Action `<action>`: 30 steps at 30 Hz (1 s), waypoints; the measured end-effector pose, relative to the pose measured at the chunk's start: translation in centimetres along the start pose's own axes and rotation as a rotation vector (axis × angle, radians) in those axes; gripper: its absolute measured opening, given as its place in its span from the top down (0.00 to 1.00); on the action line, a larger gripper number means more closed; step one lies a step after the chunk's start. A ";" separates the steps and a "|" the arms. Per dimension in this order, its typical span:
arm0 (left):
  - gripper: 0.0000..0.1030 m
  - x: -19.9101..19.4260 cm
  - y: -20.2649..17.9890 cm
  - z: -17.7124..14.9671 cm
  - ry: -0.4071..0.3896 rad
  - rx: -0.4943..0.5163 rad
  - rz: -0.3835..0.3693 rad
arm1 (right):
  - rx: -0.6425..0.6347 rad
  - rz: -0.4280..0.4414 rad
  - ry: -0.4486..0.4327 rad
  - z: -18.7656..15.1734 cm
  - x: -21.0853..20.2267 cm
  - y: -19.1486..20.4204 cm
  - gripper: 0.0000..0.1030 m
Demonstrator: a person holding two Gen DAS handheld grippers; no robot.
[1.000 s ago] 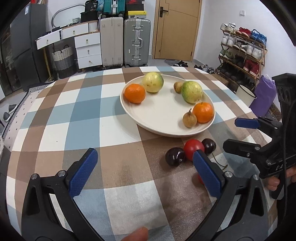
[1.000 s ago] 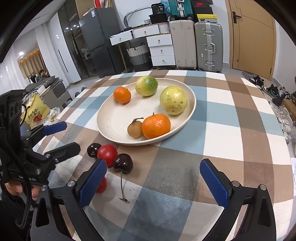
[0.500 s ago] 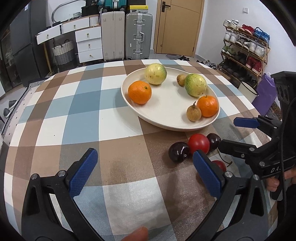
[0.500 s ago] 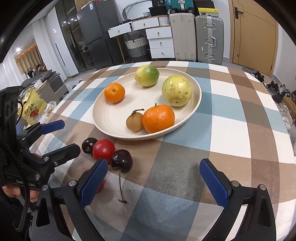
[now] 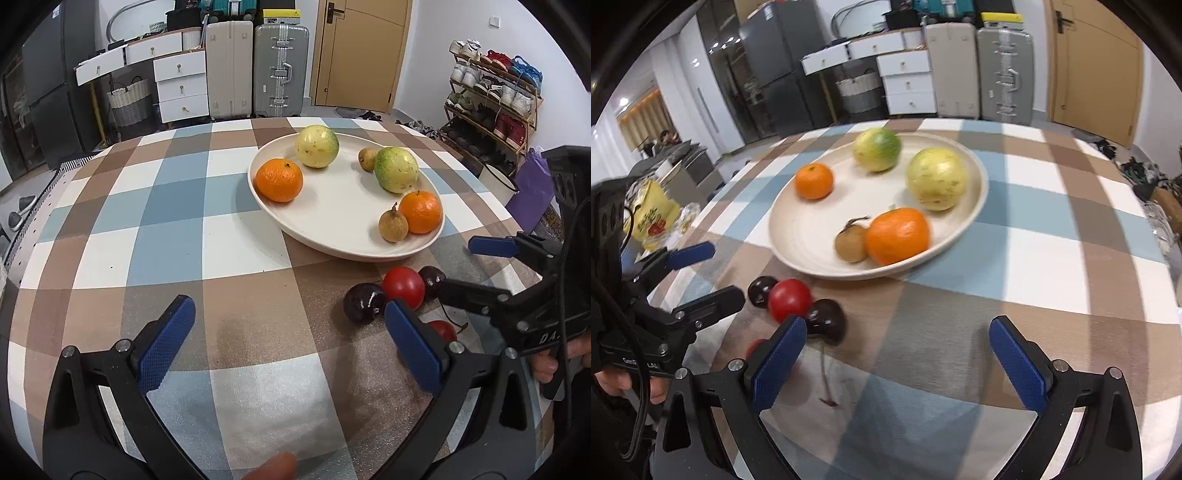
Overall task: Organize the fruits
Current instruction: 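Close the left tool on a dark cherry while the right tool grasps another cherry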
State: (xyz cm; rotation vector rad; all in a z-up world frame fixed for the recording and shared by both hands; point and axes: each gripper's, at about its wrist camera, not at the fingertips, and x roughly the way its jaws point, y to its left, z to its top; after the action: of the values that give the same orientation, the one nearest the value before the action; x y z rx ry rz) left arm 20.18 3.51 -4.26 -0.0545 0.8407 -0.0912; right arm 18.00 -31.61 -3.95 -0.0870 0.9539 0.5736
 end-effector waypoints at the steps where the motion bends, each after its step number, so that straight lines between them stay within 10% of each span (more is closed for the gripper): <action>1: 0.00 0.1 0.0 0.0 0.002 0.000 0.001 | -0.006 -0.007 0.001 0.0 0.1 0.1 0.01; 14: 0.00 0.1 0.3 -0.1 0.001 -0.002 0.001 | 0.027 -0.031 -0.024 0.0 -1.1 -1.5 0.09; 30: 0.00 0.3 0.0 -0.2 0.009 0.003 0.002 | -0.075 -0.034 -0.018 -0.1 -0.4 0.3 0.62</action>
State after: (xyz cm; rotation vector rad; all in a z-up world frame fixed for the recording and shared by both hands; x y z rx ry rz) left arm 20.21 3.50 -4.63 -0.0509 0.8494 -0.0910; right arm 17.56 -31.51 -3.68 -0.1646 0.9120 0.5784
